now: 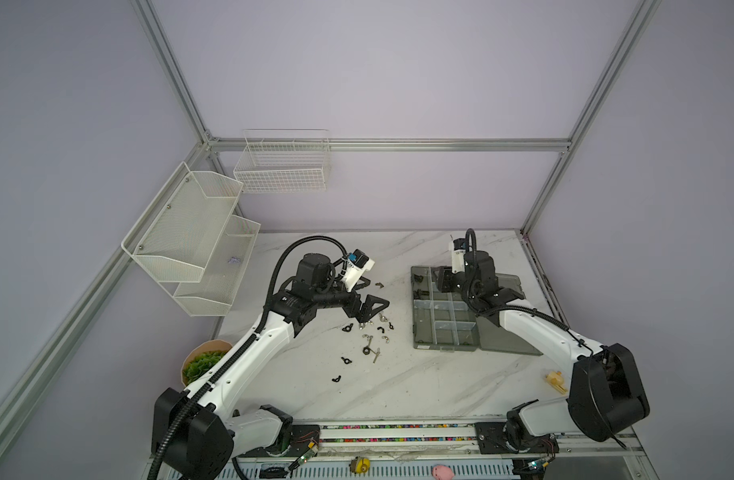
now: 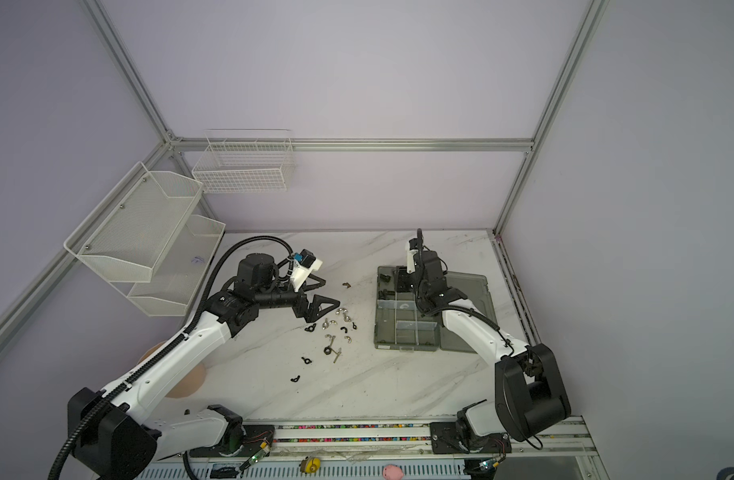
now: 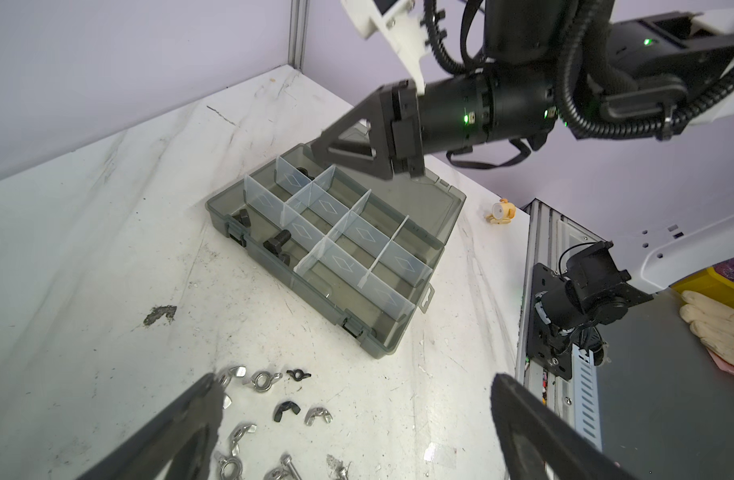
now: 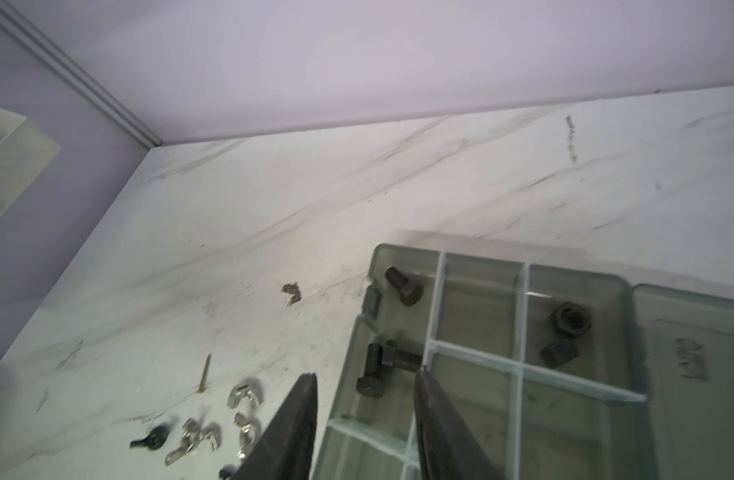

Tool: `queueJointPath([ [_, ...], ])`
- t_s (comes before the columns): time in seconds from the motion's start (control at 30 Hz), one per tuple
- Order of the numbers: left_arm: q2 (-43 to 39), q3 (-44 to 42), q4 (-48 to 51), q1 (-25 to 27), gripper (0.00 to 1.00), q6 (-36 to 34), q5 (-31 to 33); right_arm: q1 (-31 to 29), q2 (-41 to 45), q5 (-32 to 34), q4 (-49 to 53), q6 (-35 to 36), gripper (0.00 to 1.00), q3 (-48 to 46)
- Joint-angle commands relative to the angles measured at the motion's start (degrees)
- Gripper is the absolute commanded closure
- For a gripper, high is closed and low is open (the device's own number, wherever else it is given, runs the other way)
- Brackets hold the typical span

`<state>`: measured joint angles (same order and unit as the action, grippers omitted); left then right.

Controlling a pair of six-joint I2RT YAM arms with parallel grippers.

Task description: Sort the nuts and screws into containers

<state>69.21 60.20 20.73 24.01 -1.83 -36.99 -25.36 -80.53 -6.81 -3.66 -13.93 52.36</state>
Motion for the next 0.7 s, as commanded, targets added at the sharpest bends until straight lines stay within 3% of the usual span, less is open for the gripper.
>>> queueJointPath([
  [0.0, -3.1, -0.3, 1.8, -0.3, 0.00, -2.2, 3.2, -3.7, 1.5, 1.7, -2.9, -4.7, 0.58, -2.4],
  [0.27, -11.9, -6.6, 18.2, -0.4, 0.00, 8.1, 22.2, -12.0, 3.3, 6.8, 0.2, -6.8, 0.58, -3.1],
  [0.4, -18.1, -10.7, 22.4, -0.4, 0.00, 10.6, 21.0, -15.9, -0.4, 6.5, -4.7, -8.2, 0.58, -4.4],
  [0.57, -25.3, -18.2, 12.8, -0.6, 0.00, 17.9, 21.7, -23.1, -7.6, 8.3, -6.1, -7.1, 0.59, 0.1],
  [0.67, -25.5, -18.4, 13.6, -0.5, 0.00, 18.2, 21.7, -27.5, -10.4, 11.1, -5.5, -6.3, 0.59, 2.0],
])
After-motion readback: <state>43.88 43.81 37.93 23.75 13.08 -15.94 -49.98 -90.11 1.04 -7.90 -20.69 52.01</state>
